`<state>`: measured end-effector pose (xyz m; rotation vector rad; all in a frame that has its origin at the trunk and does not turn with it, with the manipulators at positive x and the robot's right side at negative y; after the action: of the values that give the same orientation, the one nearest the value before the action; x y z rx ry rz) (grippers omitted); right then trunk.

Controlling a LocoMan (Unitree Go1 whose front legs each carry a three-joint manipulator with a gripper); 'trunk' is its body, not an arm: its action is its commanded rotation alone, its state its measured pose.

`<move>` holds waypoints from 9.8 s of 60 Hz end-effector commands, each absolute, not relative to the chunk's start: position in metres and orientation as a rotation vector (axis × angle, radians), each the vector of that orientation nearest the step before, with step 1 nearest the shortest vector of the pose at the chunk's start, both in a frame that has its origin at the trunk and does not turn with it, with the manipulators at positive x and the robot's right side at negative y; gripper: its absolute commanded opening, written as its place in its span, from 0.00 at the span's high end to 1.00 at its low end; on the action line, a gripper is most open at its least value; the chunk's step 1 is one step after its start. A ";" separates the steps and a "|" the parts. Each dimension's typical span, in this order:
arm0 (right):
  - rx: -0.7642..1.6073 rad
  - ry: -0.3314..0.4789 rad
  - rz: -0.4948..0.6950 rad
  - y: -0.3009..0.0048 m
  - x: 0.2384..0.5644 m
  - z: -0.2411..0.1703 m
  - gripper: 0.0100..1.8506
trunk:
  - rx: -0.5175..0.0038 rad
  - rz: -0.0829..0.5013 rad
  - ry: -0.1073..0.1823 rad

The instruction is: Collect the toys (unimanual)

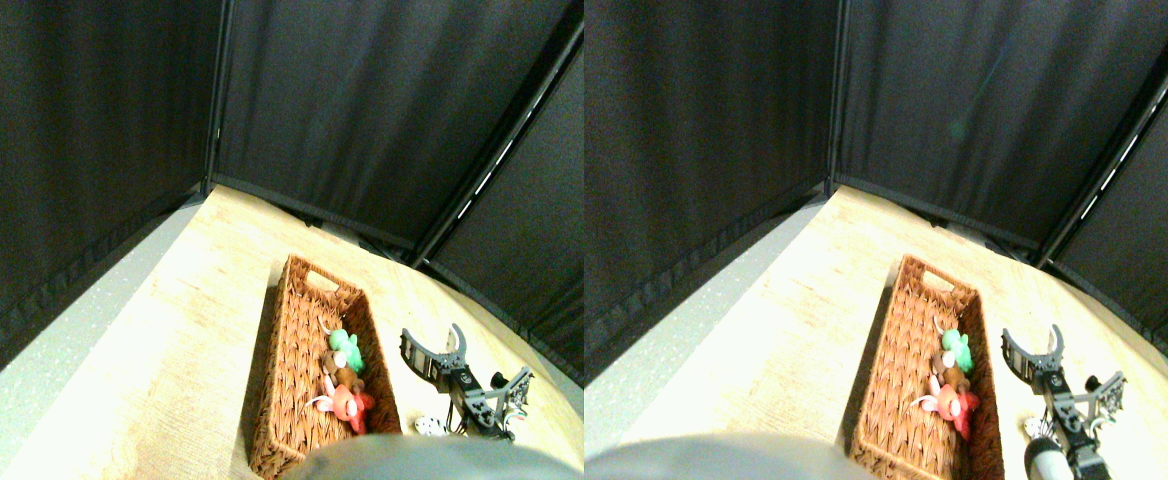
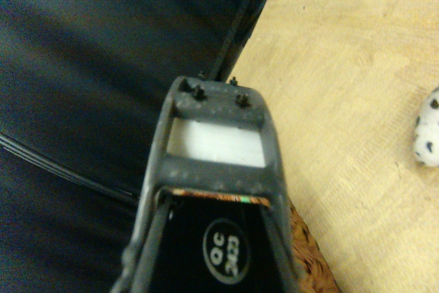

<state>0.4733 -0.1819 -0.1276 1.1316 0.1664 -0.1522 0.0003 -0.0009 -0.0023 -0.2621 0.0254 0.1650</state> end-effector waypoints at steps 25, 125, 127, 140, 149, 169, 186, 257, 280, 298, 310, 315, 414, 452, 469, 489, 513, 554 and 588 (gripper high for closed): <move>1.090 0.091 -0.285 -0.267 0.434 -0.164 0.85 | -0.155 -0.001 0.066; 1.214 0.292 -0.488 -0.295 0.461 -0.246 0.90 | -0.190 0.044 0.083; 1.215 0.289 -0.479 -0.294 0.460 -0.244 0.91 | -0.190 0.044 0.082; 1.204 0.267 -0.376 -0.285 0.460 -0.223 0.92 | -0.198 0.053 0.067; 1.236 0.271 -0.276 -0.271 0.465 -0.196 0.94 | -0.206 0.070 0.054; 1.295 0.288 -0.057 -0.230 0.475 -0.139 0.95 | -0.233 0.119 0.026; 1.269 0.319 0.024 -0.200 0.480 -0.122 0.96 | -0.270 0.190 0.004; 1.098 0.553 0.216 -0.103 0.499 -0.123 0.21 | -0.327 0.276 0.000; 1.130 0.259 0.030 -0.174 0.499 -0.123 0.60 | -0.239 0.164 0.025; 1.106 0.115 -0.146 -0.247 0.477 -0.140 0.77 | -0.155 0.051 0.056; 1.050 0.050 -0.215 -0.269 0.457 -0.151 0.74 | -0.124 0.010 0.068; 1.105 0.060 -0.262 -0.269 0.450 -0.156 0.70 | -0.121 0.003 0.070; 1.429 0.389 -0.475 -0.223 0.437 -0.262 0.63 | -0.200 0.086 0.080; 1.323 0.151 -0.402 -0.243 0.453 -0.217 0.97 | -0.179 0.061 0.063; 1.243 0.139 -0.171 -0.223 0.476 -0.148 0.97 | -0.207 0.085 0.038; 1.196 0.200 -0.003 -0.177 0.497 -0.116 0.97 | -0.267 0.161 0.015; 1.232 0.322 0.137 -0.128 0.508 -0.120 0.96 | -0.323 0.249 0.001; 1.078 0.463 0.127 -0.109 0.499 -0.127 0.33 | -0.317 0.243 0.018; 1.088 0.072 -0.198 -0.240 0.493 -0.130 0.70 | -0.164 0.053 0.044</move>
<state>0.4935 -0.2087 -0.1413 1.1282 0.1387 -0.1916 0.0007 -0.0030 -0.0033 -0.2010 0.0472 0.1333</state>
